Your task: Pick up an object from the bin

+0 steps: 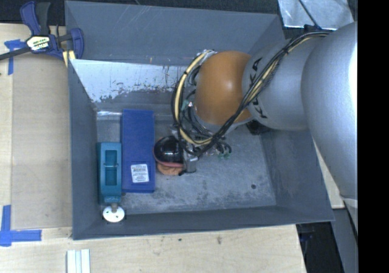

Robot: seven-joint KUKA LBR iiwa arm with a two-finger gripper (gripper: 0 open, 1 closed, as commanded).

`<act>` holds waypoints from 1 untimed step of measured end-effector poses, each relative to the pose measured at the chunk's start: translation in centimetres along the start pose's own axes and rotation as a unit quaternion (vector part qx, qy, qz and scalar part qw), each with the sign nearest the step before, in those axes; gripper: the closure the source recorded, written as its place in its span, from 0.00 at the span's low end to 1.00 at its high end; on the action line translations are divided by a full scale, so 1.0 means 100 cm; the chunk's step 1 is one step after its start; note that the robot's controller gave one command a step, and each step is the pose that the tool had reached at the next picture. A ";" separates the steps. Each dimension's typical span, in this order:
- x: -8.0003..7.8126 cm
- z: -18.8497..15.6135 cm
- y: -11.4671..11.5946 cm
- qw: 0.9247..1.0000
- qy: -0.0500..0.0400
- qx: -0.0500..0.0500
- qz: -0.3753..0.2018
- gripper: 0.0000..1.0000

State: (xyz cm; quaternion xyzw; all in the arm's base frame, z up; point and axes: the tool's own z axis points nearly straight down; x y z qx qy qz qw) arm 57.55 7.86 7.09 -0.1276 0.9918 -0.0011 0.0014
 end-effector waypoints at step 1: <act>0.028 -0.199 0.010 1.000 -0.003 -0.001 -0.018 1.00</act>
Offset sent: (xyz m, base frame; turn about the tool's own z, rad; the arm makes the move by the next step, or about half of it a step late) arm 0.0000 0.0000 0.0000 0.0000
